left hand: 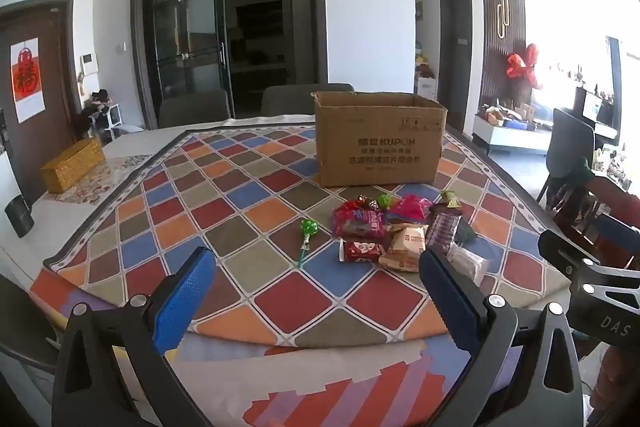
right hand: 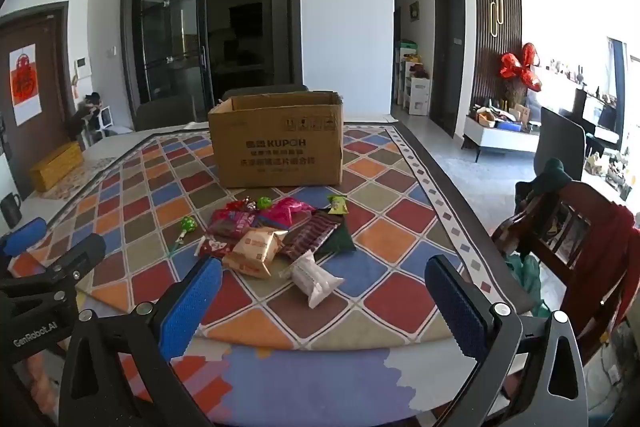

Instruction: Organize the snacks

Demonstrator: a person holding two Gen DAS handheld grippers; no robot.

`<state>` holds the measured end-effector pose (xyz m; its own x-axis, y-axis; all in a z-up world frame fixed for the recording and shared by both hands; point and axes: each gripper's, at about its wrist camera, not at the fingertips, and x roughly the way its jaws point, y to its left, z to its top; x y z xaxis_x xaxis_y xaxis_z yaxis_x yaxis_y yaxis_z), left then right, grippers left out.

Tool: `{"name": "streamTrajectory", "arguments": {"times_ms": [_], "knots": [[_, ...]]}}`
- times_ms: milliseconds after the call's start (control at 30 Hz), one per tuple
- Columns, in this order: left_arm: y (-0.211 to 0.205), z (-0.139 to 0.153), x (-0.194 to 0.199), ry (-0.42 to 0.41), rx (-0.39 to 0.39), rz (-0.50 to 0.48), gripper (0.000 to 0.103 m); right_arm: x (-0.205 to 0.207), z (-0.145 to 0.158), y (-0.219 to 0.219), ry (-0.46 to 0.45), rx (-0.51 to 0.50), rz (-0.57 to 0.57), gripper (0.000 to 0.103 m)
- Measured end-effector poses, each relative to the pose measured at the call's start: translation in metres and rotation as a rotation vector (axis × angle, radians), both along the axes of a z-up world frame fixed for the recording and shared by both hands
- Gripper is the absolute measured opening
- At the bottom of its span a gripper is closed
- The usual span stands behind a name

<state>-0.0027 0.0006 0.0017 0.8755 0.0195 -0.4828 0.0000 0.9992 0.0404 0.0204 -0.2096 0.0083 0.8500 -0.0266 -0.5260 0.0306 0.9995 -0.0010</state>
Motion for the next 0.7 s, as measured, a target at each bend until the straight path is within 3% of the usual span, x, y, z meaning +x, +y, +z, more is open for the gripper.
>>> {"name": "streamTrajectory", "arguments": {"times_ms": [33, 233, 700], "knots": [[0.001, -0.002, 0.004, 0.032, -0.020, -0.023, 0.103, 0.000, 0.000, 0.000, -0.003, 0.001, 0.001, 0.103], [0.003, -0.006, 0.014, 0.023, -0.010, -0.016, 0.103, -0.001, 0.000, 0.000, -0.005, 0.005, -0.001, 0.103], [0.003, 0.000, -0.002, 0.010, -0.017, -0.027, 0.103, -0.001, 0.001, 0.000, -0.011, 0.007, 0.000, 0.103]]}}
